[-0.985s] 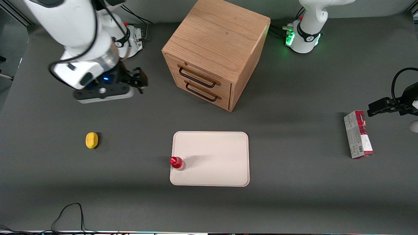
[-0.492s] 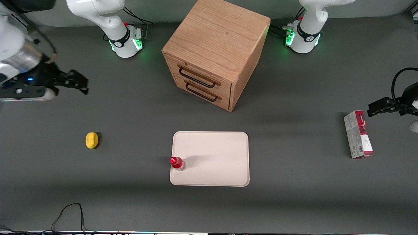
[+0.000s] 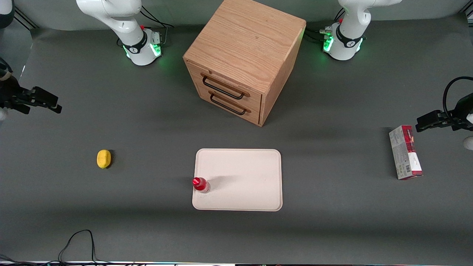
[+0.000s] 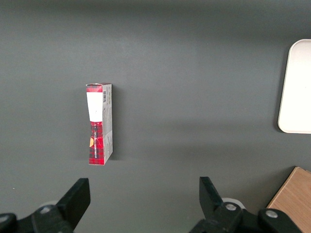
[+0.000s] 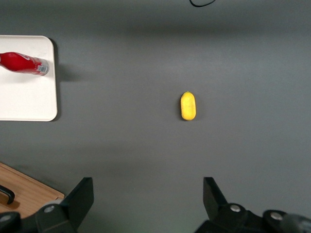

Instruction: Place coke bottle on tray

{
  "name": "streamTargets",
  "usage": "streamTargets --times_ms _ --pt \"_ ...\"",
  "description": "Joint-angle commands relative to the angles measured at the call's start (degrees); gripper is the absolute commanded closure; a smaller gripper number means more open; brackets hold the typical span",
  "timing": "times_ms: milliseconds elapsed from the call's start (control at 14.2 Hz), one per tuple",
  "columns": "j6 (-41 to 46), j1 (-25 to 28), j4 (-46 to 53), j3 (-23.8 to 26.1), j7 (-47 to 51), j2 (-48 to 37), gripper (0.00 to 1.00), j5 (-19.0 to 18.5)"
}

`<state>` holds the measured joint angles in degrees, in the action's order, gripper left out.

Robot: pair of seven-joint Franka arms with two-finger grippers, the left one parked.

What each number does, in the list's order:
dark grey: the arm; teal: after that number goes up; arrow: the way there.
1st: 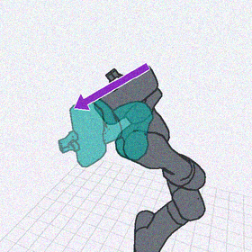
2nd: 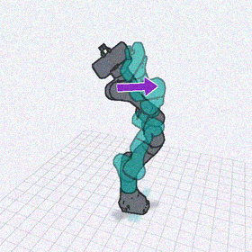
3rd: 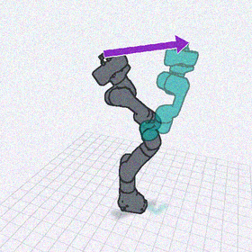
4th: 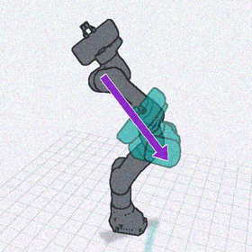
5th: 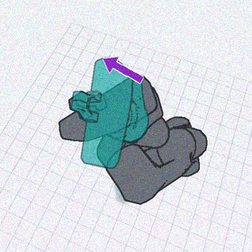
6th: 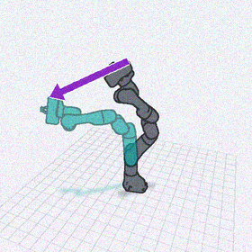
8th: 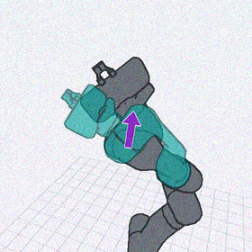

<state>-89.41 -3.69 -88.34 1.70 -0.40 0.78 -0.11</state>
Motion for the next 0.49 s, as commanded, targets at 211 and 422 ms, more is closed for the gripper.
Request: streamTargets --times_ms 211,422 --pt "-1.81 0.00 2.56 0.32 -0.83 3.09 0.00 0.81" --pt "-2.26 0.00 1.24 0.24 -0.92 2.73 0.00 0.81"
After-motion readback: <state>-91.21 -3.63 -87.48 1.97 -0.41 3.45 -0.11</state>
